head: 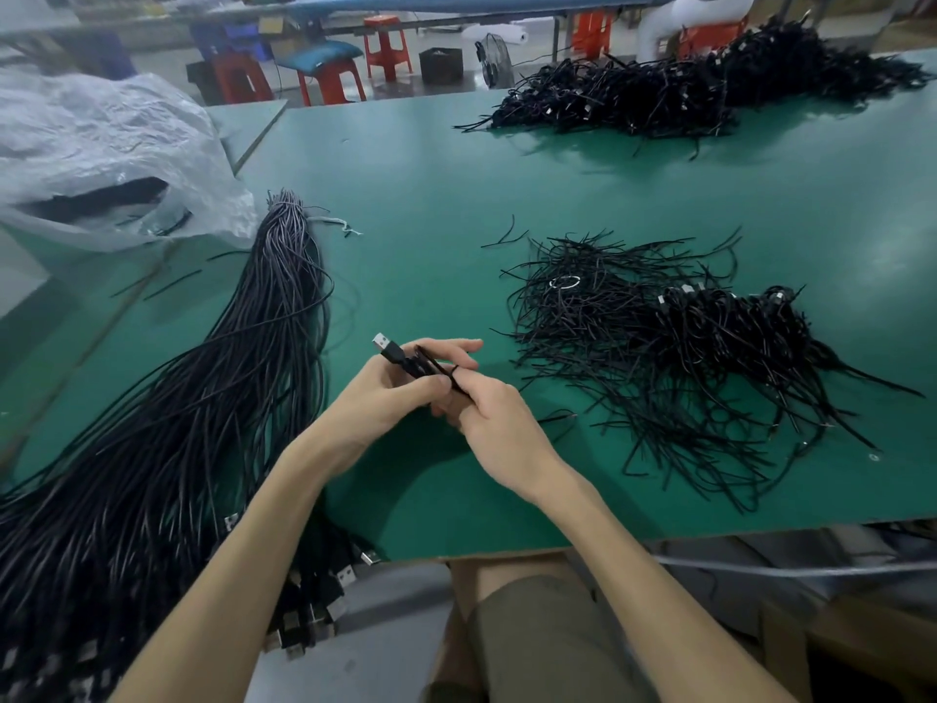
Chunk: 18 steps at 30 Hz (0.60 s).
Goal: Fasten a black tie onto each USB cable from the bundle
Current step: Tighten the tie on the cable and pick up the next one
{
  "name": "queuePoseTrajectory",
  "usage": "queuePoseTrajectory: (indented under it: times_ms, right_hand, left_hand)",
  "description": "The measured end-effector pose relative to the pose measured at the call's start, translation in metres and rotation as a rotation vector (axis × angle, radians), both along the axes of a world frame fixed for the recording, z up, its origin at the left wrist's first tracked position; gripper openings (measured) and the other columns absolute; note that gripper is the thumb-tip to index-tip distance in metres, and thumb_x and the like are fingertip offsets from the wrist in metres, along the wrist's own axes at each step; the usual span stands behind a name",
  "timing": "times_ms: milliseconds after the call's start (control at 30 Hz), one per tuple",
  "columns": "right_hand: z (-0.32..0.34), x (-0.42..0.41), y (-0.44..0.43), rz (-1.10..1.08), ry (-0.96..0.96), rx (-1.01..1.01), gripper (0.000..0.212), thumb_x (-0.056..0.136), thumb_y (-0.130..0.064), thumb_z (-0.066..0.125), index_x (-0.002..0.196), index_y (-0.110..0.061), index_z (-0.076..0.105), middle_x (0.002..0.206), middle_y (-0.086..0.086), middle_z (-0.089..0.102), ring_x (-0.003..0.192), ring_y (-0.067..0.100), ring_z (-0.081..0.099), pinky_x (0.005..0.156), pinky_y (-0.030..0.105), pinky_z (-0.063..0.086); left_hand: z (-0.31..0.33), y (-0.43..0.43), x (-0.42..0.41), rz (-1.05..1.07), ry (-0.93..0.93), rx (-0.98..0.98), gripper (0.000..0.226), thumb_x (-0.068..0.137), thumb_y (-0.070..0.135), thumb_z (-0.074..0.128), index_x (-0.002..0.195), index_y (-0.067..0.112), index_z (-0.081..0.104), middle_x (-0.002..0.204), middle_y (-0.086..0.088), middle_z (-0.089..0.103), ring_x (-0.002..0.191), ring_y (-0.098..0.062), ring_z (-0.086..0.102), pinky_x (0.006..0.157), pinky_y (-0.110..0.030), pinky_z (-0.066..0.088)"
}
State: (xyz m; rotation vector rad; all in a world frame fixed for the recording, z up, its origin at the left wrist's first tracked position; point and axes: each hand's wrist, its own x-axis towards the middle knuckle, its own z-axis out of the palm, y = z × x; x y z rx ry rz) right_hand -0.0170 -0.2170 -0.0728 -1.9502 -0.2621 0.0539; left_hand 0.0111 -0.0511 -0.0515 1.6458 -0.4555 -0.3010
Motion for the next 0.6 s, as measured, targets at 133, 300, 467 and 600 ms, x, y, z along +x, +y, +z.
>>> queuePoseTrajectory:
  times_ms: [133, 300, 467, 600]
  right_hand:
    - [-0.001, 0.001, -0.002, 0.0, 0.012, 0.12, 0.039, 0.095, -0.028, 0.04, 0.123, -0.021, 0.067, 0.108, -0.008, 0.075, 0.105, 0.016, 0.07, 0.098, 0.043, 0.055]
    - [0.0, -0.001, -0.005, -0.024, -0.037, 0.121, 0.034, 0.105, -0.027, 0.042, 0.13, -0.023, 0.065, 0.068, -0.033, 0.058, 0.068, -0.003, 0.054, 0.072, 0.021, 0.039]
    - [0.002, -0.003, -0.006, -0.03, 0.0, 0.094, 0.027, 0.108, -0.025, 0.043, 0.086, -0.029, 0.058, 0.064, -0.014, 0.051, 0.06, 0.009, 0.042, 0.062, 0.033, 0.036]
    - [0.003, -0.004, -0.006, -0.029, -0.012, 0.042, 0.027, 0.109, -0.026, 0.042, 0.086, -0.018, 0.055, 0.066, -0.011, 0.05, 0.06, 0.011, 0.041, 0.062, 0.035, 0.036]
  left_hand:
    - [0.006, 0.0, -0.001, 0.025, -0.026, 0.058, 0.026, 0.098, 0.012, 0.065, 0.124, 0.012, 0.069, 0.131, 0.001, 0.07, 0.115, -0.018, 0.067, 0.092, -0.028, 0.053]
    - [0.006, 0.008, -0.005, 0.022, -0.007, 0.089, 0.033, 0.089, 0.019, 0.075, 0.122, 0.021, 0.071, 0.113, -0.002, 0.076, 0.099, -0.017, 0.071, 0.085, -0.027, 0.055]
    - [0.004, 0.009, -0.004, 0.097, -0.107, 0.149, 0.028, 0.087, 0.024, 0.078, 0.115, 0.02, 0.074, 0.107, -0.003, 0.077, 0.089, -0.022, 0.072, 0.076, -0.03, 0.057]
    - [0.001, 0.005, -0.008, 0.141, -0.159, 0.201, 0.021, 0.093, 0.02, 0.071, 0.114, 0.017, 0.073, 0.103, -0.001, 0.078, 0.091, -0.022, 0.074, 0.071, -0.027, 0.058]
